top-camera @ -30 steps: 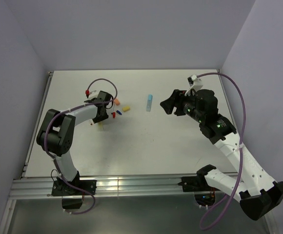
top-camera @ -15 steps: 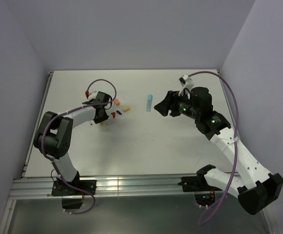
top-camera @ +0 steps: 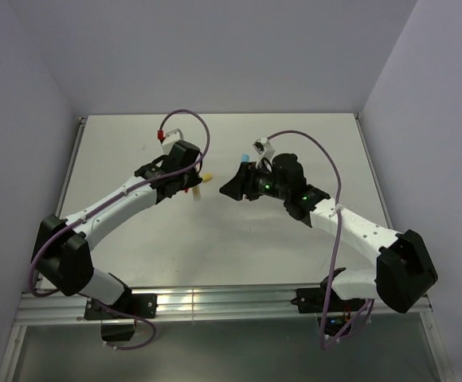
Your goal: Insert the pens into the pen caps
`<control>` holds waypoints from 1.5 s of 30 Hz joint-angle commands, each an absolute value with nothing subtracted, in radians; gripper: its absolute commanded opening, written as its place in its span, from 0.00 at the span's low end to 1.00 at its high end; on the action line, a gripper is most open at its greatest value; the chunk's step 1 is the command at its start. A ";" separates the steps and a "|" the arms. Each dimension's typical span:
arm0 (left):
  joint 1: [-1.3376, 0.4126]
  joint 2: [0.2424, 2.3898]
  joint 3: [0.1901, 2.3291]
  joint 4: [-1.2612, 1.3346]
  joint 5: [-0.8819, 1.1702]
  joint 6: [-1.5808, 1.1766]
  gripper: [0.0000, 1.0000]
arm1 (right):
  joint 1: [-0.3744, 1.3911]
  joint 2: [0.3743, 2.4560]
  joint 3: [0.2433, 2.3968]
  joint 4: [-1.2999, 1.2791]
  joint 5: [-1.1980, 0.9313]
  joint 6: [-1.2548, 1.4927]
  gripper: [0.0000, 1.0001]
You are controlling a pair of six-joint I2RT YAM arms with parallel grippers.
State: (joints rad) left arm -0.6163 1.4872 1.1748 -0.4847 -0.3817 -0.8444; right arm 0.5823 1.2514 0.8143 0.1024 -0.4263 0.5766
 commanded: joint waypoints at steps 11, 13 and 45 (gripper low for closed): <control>-0.741 1.482 1.290 -0.503 -0.417 -0.933 0.00 | 0.650 1.379 0.805 0.417 -0.324 0.683 0.63; -0.752 1.483 1.295 -0.503 -0.419 -0.936 0.00 | 0.652 1.394 0.805 0.426 -0.325 0.692 0.63; -0.838 1.485 1.269 -0.453 -0.422 -0.976 0.00 | 0.698 1.509 0.835 0.486 -0.301 0.758 0.47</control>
